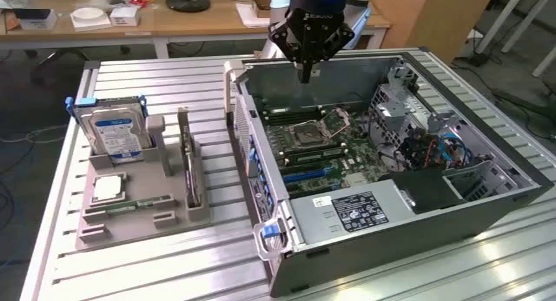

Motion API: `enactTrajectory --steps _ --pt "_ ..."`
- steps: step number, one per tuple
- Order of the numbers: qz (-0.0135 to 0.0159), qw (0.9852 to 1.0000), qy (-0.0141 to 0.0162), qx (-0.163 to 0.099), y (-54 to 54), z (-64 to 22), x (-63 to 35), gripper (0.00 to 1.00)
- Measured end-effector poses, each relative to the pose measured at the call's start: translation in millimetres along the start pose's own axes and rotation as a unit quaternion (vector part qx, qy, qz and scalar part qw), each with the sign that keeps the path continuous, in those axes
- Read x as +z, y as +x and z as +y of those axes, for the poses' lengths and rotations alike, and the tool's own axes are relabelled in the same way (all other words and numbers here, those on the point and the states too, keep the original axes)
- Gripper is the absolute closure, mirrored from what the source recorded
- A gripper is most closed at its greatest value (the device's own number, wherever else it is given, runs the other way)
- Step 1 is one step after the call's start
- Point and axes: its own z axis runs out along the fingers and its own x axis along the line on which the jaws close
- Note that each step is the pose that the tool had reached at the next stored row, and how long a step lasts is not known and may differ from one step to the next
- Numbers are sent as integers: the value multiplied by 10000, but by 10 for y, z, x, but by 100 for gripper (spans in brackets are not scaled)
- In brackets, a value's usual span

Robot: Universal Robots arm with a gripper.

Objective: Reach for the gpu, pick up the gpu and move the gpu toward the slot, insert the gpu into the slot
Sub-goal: 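Reach for the gpu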

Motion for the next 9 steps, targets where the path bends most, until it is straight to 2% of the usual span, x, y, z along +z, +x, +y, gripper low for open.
enactTrajectory --steps 9 --pt "0 10000 0 0 2 0 1 90"
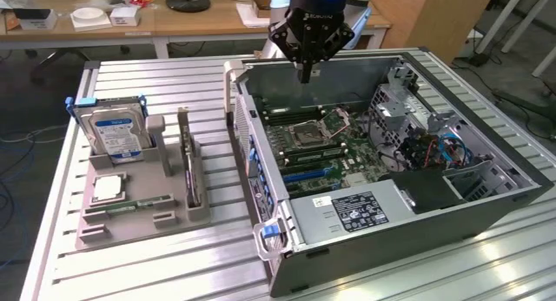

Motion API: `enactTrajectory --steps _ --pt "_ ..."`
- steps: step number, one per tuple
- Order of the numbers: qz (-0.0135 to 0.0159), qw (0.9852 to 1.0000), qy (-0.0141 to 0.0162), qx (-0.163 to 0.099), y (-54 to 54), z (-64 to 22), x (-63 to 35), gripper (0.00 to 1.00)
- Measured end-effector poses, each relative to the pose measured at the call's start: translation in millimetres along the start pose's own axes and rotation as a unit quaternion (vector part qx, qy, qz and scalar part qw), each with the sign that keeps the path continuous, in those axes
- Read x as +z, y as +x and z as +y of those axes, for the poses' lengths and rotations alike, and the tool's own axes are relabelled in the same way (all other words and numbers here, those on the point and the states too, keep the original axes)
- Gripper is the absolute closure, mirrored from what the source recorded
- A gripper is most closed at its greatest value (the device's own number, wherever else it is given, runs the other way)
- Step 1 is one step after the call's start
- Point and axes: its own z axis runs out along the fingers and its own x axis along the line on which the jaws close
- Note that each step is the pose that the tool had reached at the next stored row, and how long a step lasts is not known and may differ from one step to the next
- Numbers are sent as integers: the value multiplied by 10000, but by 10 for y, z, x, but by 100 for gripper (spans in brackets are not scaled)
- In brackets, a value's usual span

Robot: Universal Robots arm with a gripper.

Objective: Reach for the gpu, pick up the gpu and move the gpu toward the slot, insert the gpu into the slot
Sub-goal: 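Reach for the gpu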

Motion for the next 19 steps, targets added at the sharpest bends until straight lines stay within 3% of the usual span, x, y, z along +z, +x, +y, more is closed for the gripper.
enactTrajectory --steps 4,19 --pt "0 10000 0 1 34 -3 -1 90" --pt "0 10000 1 0 327 -24 -9 90"
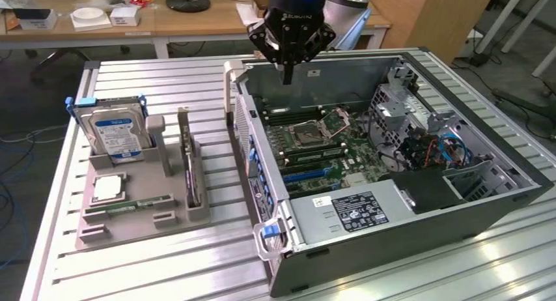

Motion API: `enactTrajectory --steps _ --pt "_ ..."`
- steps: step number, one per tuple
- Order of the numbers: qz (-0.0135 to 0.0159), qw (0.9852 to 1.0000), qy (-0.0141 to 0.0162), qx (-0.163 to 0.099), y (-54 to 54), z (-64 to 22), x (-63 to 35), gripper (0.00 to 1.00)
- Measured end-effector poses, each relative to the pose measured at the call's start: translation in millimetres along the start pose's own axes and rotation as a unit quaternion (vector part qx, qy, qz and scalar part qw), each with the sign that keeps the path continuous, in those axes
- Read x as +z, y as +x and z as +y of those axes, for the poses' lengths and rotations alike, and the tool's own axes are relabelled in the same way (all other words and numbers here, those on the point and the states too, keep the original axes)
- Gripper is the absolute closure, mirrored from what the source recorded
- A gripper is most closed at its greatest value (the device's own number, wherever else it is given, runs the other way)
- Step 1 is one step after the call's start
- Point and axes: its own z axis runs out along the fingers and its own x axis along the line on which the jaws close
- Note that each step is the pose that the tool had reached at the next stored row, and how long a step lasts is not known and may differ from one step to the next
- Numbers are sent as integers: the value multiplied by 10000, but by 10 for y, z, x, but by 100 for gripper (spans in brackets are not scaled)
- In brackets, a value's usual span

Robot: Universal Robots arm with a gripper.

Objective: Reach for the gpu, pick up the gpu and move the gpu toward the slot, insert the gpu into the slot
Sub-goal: 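Reach for the gpu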

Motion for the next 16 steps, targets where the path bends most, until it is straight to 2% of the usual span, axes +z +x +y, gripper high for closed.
enactTrajectory --steps 16 --pt "0 10000 -1 0 346 -26 -8 90"
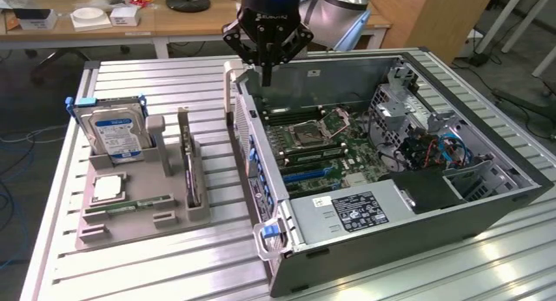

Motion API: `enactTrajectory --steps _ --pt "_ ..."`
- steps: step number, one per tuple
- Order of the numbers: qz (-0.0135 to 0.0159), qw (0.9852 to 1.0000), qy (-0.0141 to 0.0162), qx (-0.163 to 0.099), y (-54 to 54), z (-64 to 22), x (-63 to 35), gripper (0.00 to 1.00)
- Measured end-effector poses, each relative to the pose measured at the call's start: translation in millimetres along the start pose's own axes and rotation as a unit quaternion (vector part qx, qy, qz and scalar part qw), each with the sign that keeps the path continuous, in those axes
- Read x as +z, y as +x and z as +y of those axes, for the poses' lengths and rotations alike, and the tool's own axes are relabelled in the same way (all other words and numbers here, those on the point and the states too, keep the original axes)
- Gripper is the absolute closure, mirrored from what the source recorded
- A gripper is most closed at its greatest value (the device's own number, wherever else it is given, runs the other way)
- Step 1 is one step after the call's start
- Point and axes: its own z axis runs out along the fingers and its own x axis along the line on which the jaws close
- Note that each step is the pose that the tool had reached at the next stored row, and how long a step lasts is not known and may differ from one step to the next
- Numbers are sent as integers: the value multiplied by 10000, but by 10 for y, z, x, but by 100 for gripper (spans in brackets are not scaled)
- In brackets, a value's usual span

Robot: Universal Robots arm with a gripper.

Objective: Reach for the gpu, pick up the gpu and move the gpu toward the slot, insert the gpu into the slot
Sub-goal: 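Reach for the gpu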

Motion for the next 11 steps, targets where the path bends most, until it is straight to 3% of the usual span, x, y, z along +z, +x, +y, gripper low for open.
enactTrajectory --steps 11 --pt "0 10000 0 1 248 -18 -6 90"
